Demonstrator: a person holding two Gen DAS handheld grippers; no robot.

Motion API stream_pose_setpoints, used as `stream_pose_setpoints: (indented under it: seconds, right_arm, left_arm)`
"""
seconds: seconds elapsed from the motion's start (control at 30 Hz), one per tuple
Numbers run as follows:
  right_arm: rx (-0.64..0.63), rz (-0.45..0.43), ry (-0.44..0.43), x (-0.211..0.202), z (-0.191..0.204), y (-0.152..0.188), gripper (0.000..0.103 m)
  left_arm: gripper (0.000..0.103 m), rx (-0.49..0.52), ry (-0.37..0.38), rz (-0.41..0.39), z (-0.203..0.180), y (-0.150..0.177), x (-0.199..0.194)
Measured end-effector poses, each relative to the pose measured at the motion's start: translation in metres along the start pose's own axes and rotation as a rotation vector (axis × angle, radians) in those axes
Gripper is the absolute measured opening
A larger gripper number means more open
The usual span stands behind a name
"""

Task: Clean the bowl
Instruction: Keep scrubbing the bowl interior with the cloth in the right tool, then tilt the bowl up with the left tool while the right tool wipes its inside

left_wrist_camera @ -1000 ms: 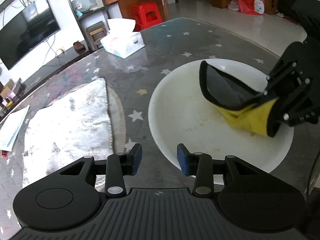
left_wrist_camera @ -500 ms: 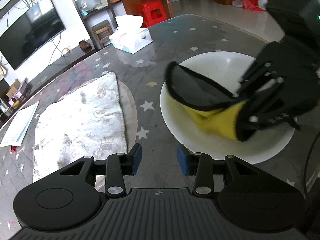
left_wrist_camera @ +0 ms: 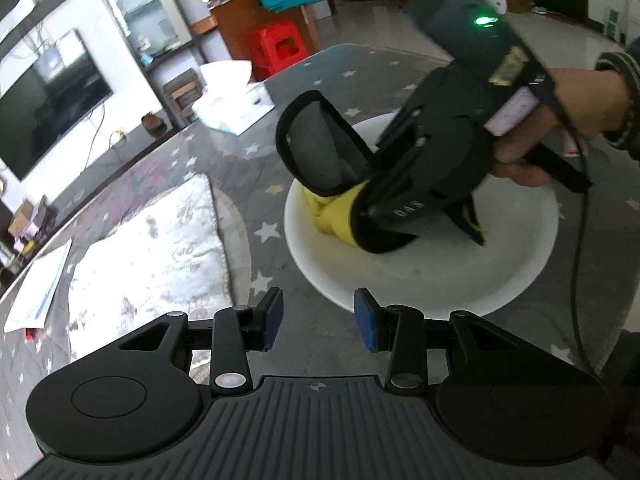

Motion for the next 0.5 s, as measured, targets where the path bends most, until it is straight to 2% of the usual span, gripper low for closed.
stream_pose_setpoints:
  seconds: [0.17,0.5]
  right_arm:
    - [0.013,0.003,0.068,-0.003,-0.013,0.005,0.009]
    - [0.060,0.026,0.142,-0.019,-0.036,0.028,0.009]
  left_arm:
    - [0.040,0.053,0.014,-0.017,-0.014,-0.005,-0.001]
    - [0.041,0.144,0.056,-0.035,-0.043,-0.012,0.001]
Point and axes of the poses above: each gripper's, at about its wrist camera, not at the fingertips, and x roughly the way its jaws point, z to its left, y to its underside, the point moved 7 cm from there along x, roughly the way its jaws point, and after that the axes turned 13 degrees about z, right-handed, at the moved point
